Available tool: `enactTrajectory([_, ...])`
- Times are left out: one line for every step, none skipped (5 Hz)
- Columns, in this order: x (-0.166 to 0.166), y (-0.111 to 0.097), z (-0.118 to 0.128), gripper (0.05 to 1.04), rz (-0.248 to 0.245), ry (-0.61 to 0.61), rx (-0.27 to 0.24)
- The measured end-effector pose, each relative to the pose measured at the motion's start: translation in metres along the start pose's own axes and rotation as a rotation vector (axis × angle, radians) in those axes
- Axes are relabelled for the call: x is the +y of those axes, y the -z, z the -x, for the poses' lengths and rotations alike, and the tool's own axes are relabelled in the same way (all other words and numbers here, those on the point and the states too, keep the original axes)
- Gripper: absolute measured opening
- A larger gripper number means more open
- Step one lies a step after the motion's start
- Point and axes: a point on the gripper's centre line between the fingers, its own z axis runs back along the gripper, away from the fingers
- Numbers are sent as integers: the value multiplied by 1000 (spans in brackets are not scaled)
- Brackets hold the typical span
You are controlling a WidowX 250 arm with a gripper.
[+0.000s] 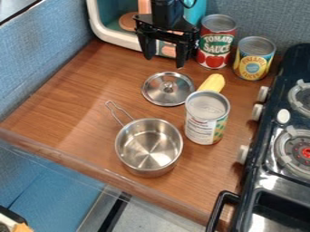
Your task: Take the yellow object and move it to the left of the silver cap
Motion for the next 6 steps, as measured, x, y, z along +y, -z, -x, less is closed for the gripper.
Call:
enactTrajectory([-2,18,4,1000,10,-5,45])
enactTrajectory([-28,34,-15,1000,68,8,32])
enactTrajectory([-51,51,-32,1000,92,20,47])
enactTrajectory([-57,60,-43,1000,102,12,48])
enactTrajectory([-55,81,-37,1000,90,0,95])
enactTrajectory([-55,84,-33,1000,83,-9,109])
